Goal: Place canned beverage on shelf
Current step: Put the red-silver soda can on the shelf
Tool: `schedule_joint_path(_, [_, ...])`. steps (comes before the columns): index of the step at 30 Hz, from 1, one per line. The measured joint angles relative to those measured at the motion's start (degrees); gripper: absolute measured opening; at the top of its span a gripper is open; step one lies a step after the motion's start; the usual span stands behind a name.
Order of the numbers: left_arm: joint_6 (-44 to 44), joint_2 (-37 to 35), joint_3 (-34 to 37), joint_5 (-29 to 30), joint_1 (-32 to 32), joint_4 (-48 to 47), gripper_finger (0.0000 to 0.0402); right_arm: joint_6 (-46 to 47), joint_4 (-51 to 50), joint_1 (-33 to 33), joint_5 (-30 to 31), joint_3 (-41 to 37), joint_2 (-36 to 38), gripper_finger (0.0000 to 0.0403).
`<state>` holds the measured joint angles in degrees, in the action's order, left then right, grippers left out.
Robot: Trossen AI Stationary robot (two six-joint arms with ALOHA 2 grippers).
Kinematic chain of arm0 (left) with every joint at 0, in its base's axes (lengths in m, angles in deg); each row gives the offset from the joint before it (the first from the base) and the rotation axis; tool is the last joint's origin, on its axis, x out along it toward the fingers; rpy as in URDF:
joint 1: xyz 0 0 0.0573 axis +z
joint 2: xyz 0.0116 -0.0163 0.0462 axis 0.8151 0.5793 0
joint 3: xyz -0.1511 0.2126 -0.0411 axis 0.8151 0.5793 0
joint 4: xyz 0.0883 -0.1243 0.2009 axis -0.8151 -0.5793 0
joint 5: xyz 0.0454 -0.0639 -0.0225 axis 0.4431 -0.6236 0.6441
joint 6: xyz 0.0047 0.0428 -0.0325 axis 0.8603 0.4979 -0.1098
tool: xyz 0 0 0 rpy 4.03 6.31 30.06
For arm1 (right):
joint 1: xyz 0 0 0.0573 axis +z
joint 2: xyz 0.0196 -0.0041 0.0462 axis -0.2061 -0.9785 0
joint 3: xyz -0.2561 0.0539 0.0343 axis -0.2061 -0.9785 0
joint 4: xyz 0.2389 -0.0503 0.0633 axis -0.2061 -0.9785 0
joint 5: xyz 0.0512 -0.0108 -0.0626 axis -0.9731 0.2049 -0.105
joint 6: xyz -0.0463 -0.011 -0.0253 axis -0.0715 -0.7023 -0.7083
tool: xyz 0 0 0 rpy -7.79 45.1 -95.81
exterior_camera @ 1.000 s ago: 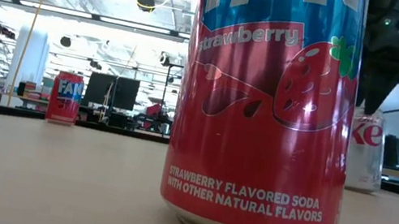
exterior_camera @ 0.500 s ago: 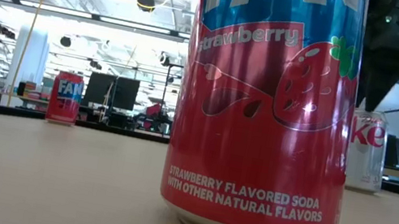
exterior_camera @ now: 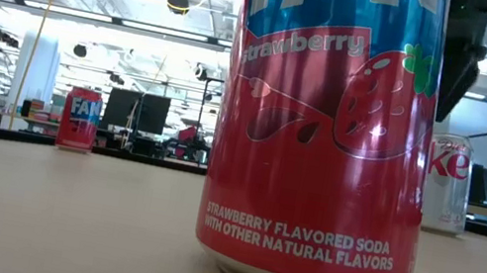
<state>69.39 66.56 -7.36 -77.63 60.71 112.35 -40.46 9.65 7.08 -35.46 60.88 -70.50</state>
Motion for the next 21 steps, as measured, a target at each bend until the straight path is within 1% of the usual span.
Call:
schedule_joint_path(4, [0.0, 0.0, 0.0, 0.0, 0.0, -0.08, 0.0, 8.83, 0.05, -1.13, 0.05, 0.07, -0.65, 0.0349])
schedule_joint_path(6, [0.0, 0.0, 0.0, 0.0, -0.01, -0.32, 0.0, 11.97, -1.62, -2.03, 0.36, 0.0, -1.22, 0.0349])
schedule_joint_path(10, [0.0, 0.0, 0.0, 0.0, -0.02, -0.58, 0.0, 12.01, -4.57, -3.34, 0.66, 0.1, -1.76, 0.0349])
schedule_joint_path(12, [0.0, 0.0, 0.0, -0.02, -0.01, -0.75, 0.0, 11.99, -4.42, -3.75, 0.59, -0.07, -2.17, 0.0349])
schedule_joint_path(18, [0.0, 0.0, 0.0, 1.01, 0.0, -1.87, 0.0, 10.07, -3.63, -3.83, -2.71, 0.02, -3.61, 0.0349])
schedule_joint_path(21, [0.0, 0.0, 0.0, 1.18, -0.01, -2.23, 0.0, 10.03, -3.56, -3.81, -2.99, -0.02, -4.06, 0.0349])
